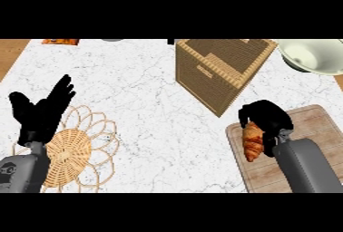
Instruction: Pick the croissant from the cutting board and place it in the basket
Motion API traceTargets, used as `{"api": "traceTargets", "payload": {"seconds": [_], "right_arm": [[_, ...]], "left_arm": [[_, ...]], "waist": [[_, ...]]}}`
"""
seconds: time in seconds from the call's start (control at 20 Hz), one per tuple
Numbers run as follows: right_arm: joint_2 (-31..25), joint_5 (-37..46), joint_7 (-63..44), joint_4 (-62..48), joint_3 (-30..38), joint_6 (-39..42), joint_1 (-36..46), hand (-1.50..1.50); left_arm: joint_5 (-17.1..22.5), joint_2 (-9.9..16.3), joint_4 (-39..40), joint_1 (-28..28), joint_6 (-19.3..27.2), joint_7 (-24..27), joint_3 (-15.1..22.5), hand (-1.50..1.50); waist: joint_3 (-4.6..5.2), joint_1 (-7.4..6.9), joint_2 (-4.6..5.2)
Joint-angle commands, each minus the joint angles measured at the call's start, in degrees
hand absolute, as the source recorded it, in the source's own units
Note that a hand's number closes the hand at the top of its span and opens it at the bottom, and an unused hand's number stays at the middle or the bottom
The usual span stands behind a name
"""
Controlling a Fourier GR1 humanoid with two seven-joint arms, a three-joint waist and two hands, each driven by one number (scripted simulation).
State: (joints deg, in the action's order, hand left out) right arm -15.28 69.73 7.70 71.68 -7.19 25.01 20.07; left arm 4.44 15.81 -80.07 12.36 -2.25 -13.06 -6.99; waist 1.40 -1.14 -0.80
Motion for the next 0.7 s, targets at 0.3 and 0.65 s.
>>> {"api": "traceTargets", "payload": {"seconds": [0.3,0.65], "right_arm": [[15.0,-12.7,-22.9,4.4,3.7,-12.8,5.9,1.50],[15.3,-18.4,-35.5,10.3,-1.7,-30.4,14.2,1.50]], "left_arm": [[0.4,-1.4,0.2,1.2,-1.5,0.0,2.0,0.00],[-0.5,-2.0,0.8,3.7,-2.1,-0.4,3.9,0.00]], "waist": [[-2.15,-5.13,1.06],[-1.59,-8.14,0.79]]}}
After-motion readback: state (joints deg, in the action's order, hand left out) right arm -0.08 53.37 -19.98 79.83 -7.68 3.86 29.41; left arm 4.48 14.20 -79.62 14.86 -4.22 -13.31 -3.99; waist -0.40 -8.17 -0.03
